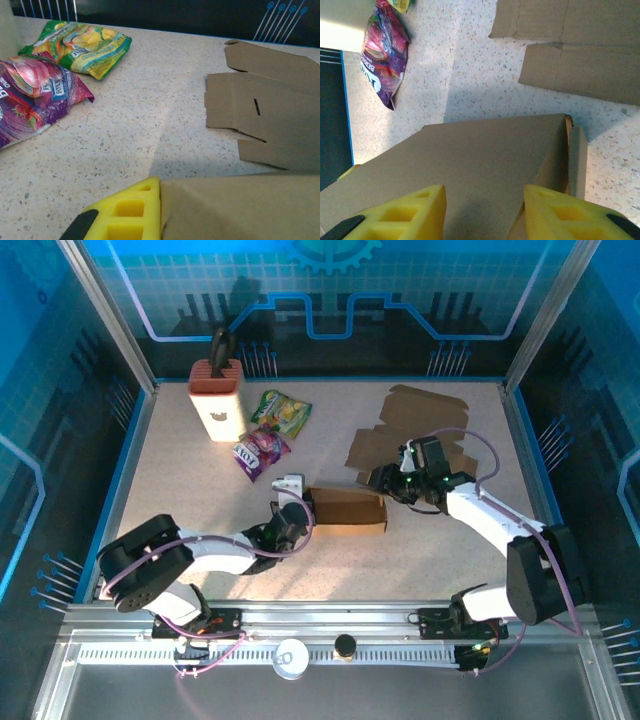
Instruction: Fold the paper box
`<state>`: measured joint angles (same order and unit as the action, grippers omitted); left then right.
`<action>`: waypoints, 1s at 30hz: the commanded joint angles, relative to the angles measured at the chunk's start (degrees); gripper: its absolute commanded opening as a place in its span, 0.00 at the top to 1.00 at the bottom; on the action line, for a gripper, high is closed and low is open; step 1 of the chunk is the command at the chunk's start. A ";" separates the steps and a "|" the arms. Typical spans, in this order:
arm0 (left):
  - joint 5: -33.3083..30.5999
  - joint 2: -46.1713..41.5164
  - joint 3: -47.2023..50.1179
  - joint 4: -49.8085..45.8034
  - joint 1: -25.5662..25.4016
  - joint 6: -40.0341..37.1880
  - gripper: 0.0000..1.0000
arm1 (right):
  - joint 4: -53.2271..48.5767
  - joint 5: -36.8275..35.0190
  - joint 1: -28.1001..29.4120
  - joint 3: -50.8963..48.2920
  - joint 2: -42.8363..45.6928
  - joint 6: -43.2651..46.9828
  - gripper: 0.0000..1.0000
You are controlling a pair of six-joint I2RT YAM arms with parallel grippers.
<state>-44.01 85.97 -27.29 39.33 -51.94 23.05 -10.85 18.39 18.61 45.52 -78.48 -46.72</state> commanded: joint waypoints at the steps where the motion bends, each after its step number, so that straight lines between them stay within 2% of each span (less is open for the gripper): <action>1: 7.10 -2.12 1.30 -3.48 -1.51 4.28 0.90 | 1.83 0.65 2.25 -1.10 1.91 2.67 0.58; 11: 8.24 -3.24 2.84 -10.09 -2.89 7.77 0.69 | -1.13 -5.45 5.89 -2.24 5.15 5.17 0.60; 15: 7.73 -4.64 2.86 -12.71 -3.67 9.00 0.63 | -1.32 -6.60 6.95 -3.23 6.15 5.02 0.61; 20: 7.68 -6.02 3.26 -15.60 -4.29 11.01 0.60 | -0.74 -7.73 7.93 -4.84 6.52 4.63 0.61; 24: 7.28 -7.93 3.43 -19.05 -4.91 13.34 0.48 | -0.35 -8.46 7.93 -5.82 6.77 4.53 0.62; 29: 8.62 -11.64 3.97 -22.89 -5.19 16.00 0.38 | 0.03 -8.62 8.02 -6.37 6.56 4.55 0.62; 30: 9.05 -12.57 4.00 -23.74 -5.27 16.44 0.30 | 0.19 -8.66 8.10 -6.62 6.50 4.47 0.62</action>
<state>-36.38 76.12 -24.05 19.25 -56.82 36.64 -11.64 10.83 25.87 39.70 -72.95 -42.76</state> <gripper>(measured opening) 0.663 0.383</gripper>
